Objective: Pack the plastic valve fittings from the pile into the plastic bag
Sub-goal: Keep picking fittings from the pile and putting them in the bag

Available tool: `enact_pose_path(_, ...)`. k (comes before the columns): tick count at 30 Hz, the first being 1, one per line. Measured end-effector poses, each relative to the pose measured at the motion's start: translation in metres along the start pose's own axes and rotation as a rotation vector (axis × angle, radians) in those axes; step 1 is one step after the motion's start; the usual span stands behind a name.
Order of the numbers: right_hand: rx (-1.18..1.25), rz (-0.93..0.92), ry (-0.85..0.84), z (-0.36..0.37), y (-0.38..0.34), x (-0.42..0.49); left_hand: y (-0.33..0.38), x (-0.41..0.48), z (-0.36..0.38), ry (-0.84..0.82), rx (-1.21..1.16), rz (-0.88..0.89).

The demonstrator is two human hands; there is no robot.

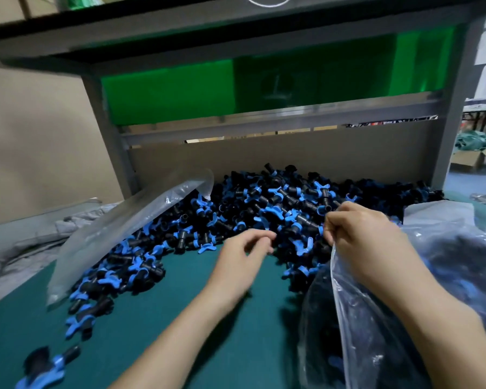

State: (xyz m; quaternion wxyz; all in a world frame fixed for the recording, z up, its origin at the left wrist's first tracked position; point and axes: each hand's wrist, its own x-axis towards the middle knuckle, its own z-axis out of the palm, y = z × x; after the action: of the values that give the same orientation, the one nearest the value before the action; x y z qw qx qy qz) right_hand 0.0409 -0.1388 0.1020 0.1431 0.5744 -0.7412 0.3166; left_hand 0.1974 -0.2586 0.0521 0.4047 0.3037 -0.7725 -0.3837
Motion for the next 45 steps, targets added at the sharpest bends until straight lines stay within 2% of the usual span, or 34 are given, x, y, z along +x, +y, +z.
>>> enact_pose_path(2,-0.008,0.004,-0.033,0.001,0.001,-0.002,-0.039,0.004,-0.046,0.063,0.457,-0.199)
enact_pose_path(4,-0.018,0.007,-0.049,0.002,0.000,-0.003,-0.074,-0.001,-0.088,-0.008,0.902,-0.349)
enact_pose_path(7,-0.016,0.014,-0.056,0.002,-0.001,-0.003,-0.105,-0.006,-0.119,-0.135,1.398,-0.433)
enact_pose_path(10,-0.008,0.012,-0.071,0.002,-0.001,-0.002,-0.118,-0.010,-0.130,-0.139,1.607,-0.396)
enact_pose_path(13,-0.024,0.018,-0.058,0.003,0.001,-0.002,-0.120,-0.010,-0.128,-0.146,1.672,-0.299)
enact_pose_path(16,-0.035,0.025,-0.045,0.004,0.004,-0.001,-0.117,-0.014,-0.128,0.017,1.544,-0.217)
enact_pose_path(18,-0.036,0.021,-0.046,0.005,0.004,-0.001,-0.113,-0.018,-0.131,0.214,1.449,-0.267)
enact_pose_path(19,-0.035,0.018,-0.044,0.005,0.004,-0.001,-0.113,-0.021,-0.134,0.276,1.416,-0.354)
enact_pose_path(21,-0.033,0.012,-0.041,0.005,0.003,-0.001,-0.117,-0.026,-0.140,0.282,1.379,-0.547)
enact_pose_path(23,-0.029,0.009,-0.038,0.004,0.002,-0.001,-0.123,-0.030,-0.143,0.227,1.396,-0.599)
enact_pose_path(27,-0.029,0.008,-0.038,0.004,0.002,-0.001,-0.126,-0.030,-0.142,0.210,1.361,-0.536)
enact_pose_path(33,-0.031,0.006,-0.040,0.004,0.002,-0.001,-0.124,-0.029,-0.136,0.276,1.118,-0.427)
enact_pose_path(35,-0.032,0.004,-0.041,0.004,0.002,-0.001,-0.115,-0.029,-0.127,0.362,0.953,-0.319)
enact_pose_path(38,-0.032,-0.004,-0.039,0.003,0.002,-0.001,-0.091,-0.026,-0.098,0.486,0.412,-0.216)
enact_pose_path(41,-0.030,-0.006,-0.037,0.004,0.001,0.000,-0.071,-0.027,-0.057,0.491,-0.040,-0.217)
enact_pose_path(45,-0.025,-0.003,-0.035,0.004,0.002,-0.001,-0.064,-0.035,0.000,0.453,-0.343,-0.287)
